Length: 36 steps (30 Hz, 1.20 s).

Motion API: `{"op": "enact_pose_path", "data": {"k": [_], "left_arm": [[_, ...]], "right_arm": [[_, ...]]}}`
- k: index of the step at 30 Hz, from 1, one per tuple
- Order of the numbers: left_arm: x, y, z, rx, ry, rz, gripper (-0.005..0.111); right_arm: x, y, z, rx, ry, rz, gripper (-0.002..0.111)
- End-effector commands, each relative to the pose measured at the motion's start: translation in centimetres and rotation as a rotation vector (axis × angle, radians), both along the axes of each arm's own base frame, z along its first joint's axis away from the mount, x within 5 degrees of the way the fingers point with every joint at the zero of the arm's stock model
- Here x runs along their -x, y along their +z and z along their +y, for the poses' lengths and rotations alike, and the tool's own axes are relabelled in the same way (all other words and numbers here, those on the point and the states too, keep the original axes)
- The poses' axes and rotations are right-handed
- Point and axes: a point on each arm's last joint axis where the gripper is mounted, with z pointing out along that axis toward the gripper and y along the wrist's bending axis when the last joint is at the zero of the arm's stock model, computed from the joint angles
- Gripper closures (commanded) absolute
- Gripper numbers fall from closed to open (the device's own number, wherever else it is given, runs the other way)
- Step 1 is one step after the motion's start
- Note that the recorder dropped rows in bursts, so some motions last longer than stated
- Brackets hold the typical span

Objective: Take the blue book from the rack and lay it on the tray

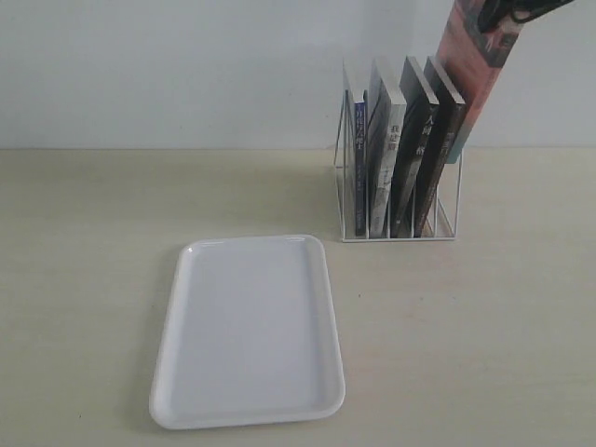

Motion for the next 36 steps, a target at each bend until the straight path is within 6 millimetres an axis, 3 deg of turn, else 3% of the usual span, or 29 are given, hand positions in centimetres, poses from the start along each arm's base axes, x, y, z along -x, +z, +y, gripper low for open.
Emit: {"op": "enact_pose_path", "data": {"k": [1, 15, 23, 25, 30, 36], "left_arm": [[0.0, 0.3, 0.0, -0.001, 0.001, -0.022, 0.102], [0.0, 0.3, 0.0, -0.001, 0.001, -0.022, 0.102], [0.0, 0.3, 0.0, -0.001, 0.001, -0.022, 0.102], [0.0, 0.3, 0.0, -0.001, 0.001, -0.022, 0.102], [0.0, 0.3, 0.0, -0.001, 0.001, -0.022, 0.102], [0.0, 0.3, 0.0, -0.001, 0.001, -0.022, 0.102]], "right_arm": [[-1.4, -1.8, 0.1, -0.022, -0.007, 0.002, 0.108], [-2.7, -6.8, 0.3, -0.005, -0.005, 0.125, 0.108], [-2.7, -7.0, 0.3, -0.011, -0.003, 0.131, 0.107], [-2.7, -7.0, 0.4, -0.015, -0.002, 0.132, 0.101], [-2.5, -6.3, 0.5, -0.033, -0.003, 0.121, 0.069], [-1.5, -3.8, 0.5, -0.053, -0.012, 0.075, 0.068]]}}
